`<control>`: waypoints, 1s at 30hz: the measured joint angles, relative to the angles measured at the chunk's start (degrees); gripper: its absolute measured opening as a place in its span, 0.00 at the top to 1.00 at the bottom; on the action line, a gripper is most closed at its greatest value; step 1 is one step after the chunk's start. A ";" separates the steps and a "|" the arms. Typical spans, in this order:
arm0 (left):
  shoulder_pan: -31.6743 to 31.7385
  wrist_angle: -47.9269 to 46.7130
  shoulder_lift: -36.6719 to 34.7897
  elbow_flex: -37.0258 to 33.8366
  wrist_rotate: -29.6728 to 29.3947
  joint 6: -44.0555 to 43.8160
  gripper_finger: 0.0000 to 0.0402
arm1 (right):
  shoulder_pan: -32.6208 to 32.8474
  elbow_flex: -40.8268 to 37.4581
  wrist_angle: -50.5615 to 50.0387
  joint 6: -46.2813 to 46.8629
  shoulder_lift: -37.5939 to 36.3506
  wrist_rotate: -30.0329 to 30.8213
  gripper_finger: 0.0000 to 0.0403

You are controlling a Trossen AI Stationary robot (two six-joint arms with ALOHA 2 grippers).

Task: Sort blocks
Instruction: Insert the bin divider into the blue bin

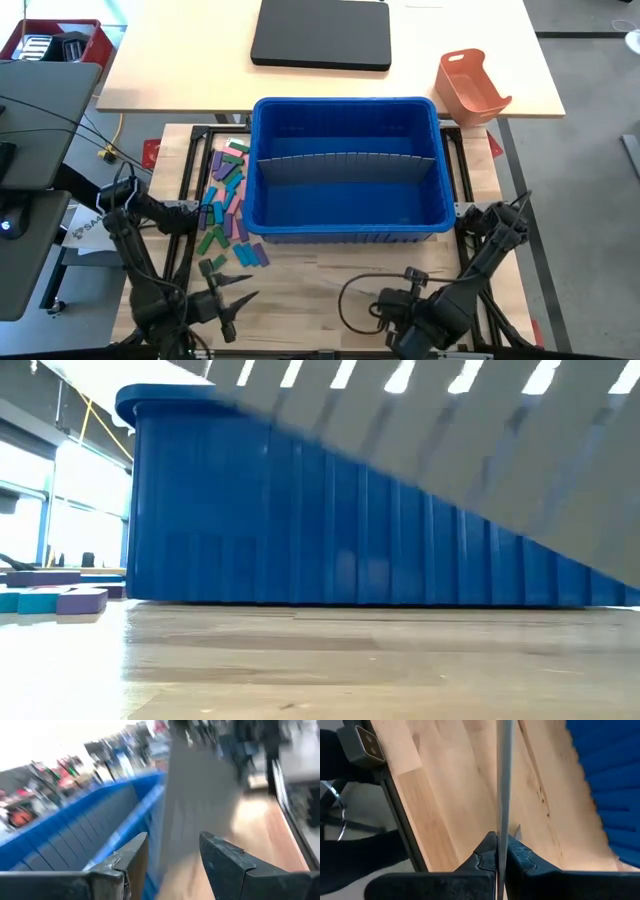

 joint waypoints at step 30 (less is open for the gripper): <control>16.86 10.50 4.59 0.05 35.89 23.63 0.58 | -2.04 -0.11 9.57 -12.90 0.11 1.09 0.99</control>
